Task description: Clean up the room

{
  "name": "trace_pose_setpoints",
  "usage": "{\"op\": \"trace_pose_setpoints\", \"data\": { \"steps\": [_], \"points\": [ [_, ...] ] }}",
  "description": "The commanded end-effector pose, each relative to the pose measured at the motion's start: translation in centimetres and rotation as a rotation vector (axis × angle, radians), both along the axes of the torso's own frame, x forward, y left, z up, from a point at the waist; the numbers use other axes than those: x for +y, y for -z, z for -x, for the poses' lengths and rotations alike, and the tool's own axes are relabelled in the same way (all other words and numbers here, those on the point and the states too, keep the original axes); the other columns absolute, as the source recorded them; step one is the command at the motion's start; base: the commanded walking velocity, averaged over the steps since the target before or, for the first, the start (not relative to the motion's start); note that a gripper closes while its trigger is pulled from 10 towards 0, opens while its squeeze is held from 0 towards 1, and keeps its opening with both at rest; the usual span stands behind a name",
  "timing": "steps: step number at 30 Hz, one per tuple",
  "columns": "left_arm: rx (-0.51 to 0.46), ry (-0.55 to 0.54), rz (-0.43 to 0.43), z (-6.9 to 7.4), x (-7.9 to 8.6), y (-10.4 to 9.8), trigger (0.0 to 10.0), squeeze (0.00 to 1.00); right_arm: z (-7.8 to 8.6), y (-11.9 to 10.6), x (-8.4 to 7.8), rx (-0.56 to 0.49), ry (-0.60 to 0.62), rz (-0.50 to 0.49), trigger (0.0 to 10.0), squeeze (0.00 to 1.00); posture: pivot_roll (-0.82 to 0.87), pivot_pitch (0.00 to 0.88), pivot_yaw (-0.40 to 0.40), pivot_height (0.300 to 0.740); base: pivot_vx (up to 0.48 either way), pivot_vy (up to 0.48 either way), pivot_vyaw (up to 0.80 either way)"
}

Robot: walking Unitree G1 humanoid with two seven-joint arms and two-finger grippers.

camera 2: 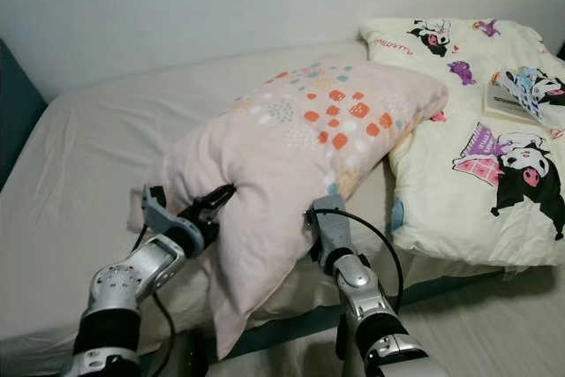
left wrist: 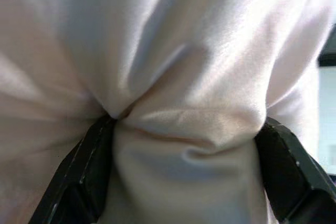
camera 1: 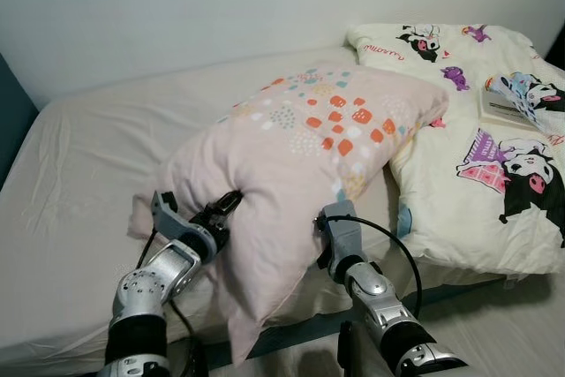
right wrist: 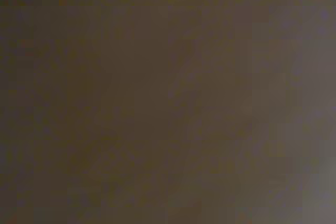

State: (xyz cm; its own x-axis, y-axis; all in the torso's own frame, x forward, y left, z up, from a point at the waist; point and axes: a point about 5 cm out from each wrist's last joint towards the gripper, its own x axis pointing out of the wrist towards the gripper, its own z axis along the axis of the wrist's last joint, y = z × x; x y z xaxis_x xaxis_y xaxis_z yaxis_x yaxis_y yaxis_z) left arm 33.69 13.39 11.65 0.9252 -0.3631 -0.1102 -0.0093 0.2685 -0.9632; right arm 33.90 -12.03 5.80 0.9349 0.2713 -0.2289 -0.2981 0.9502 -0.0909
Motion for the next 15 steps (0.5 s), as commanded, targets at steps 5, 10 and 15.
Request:
{"op": "trace_pose_setpoints", "data": {
  "steps": [5,10,15],
  "points": [
    [-0.028,0.084,-0.130,0.07,-1.40,0.12,10.0,0.00,0.50,0.83,0.48,0.040,-0.021,0.013,10.0,0.00,0.02,0.146,0.029,0.542,0.000,0.000,0.00],
    [-0.033,0.104,-0.237,0.23,-1.66,0.54,2.3,0.00,0.51,0.84,0.47,0.041,-0.022,0.014,10.0,0.00,0.02,0.146,0.029,0.542,0.000,0.000,0.00],
    [-0.023,0.085,-0.228,0.25,-1.62,0.83,0.0,0.00,0.50,0.78,0.54,0.036,-0.025,0.010,10.0,0.00,0.02,0.139,0.029,0.542,0.000,0.000,0.00]
  ]
}}
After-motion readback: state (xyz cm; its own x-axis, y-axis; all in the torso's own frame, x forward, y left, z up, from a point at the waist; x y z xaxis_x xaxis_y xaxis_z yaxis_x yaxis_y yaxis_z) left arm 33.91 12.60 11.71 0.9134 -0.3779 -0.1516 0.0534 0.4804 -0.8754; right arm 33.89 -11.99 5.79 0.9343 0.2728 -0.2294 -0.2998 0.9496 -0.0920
